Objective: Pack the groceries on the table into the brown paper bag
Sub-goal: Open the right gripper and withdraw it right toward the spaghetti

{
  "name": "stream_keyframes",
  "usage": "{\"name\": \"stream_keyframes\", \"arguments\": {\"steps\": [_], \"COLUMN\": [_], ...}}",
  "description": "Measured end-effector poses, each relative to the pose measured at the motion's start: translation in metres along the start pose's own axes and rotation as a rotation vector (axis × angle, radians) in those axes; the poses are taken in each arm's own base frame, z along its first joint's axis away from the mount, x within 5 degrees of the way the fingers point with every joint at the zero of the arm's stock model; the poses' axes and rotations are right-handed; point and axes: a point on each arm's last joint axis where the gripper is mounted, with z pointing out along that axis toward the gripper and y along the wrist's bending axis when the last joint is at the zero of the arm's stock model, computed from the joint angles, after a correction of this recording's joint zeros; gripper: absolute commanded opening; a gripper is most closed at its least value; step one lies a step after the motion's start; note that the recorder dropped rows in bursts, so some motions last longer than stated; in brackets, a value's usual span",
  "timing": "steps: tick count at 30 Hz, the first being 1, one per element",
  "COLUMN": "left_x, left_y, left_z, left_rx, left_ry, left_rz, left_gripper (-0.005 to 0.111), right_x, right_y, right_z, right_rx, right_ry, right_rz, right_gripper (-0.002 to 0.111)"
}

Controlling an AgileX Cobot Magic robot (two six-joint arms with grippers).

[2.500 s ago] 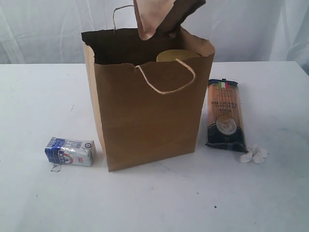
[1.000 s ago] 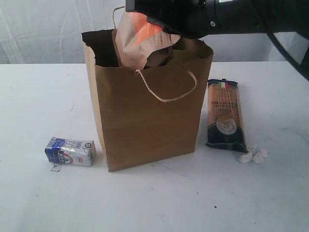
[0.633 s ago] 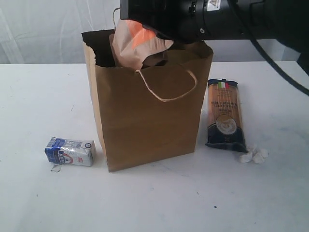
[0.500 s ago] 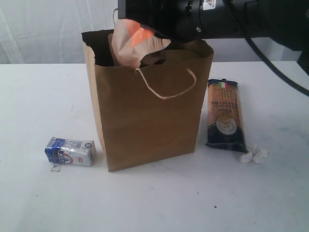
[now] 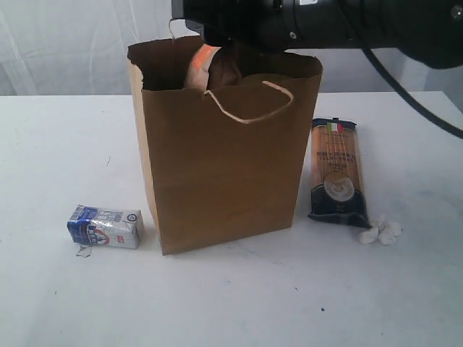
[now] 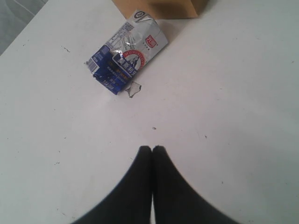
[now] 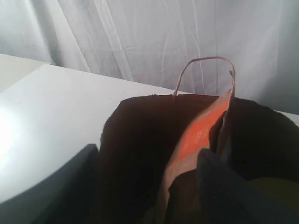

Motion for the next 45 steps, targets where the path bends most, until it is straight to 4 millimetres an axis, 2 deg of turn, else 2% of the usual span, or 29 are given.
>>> {"name": "stream_keyframes", "arguments": {"steps": [5,9,13,19,25,29,33,38,42,45], "left_x": [0.000,0.000,0.000,0.000,0.000,0.000,0.000,0.000,0.000,0.000], "left_y": [0.000,0.000,0.000,0.000,0.000,0.000,0.000,0.000,0.000,0.000], "left_z": [0.000,0.000,0.000,0.000,0.000,0.000,0.000,0.000,0.000,0.000], "left_rx": [0.000,0.000,0.000,0.000,0.000,0.000,0.000,0.000,0.000,0.000], "left_ry": [0.000,0.000,0.000,0.000,0.000,0.000,0.000,0.000,0.000,0.000], "left_rz": [0.000,0.000,0.000,0.000,0.000,0.000,0.000,0.000,0.000,0.000], "left_gripper": [0.000,0.000,0.000,0.000,0.000,0.000,0.000,0.000,0.000,0.000], "right_x": [-0.001,-0.010,-0.019,-0.022,-0.006,-0.003,-0.004,-0.005,-0.005,-0.005], "right_y": [0.000,0.002,0.004,0.000,-0.009,-0.017,-0.031,-0.051,-0.062,-0.070], "right_z": [-0.001,-0.014,-0.036,-0.068,-0.110,-0.142,-0.166,-0.190,-0.197,-0.193], "right_rx": [-0.002,-0.007,-0.008,0.048,0.097,0.157,0.264,0.439,0.537,0.589], "right_ry": [-0.005,-0.042,-0.083,-0.032,-0.024,-0.037,-0.028,-0.040,-0.050,-0.049], "right_rz": [0.000,-0.023,-0.060,-0.115,-0.194,-0.218,-0.201,-0.106,-0.042,0.010], "right_gripper": [0.056,0.049,0.048,0.044,0.044,0.044,0.044,0.052,0.066,0.072]}}
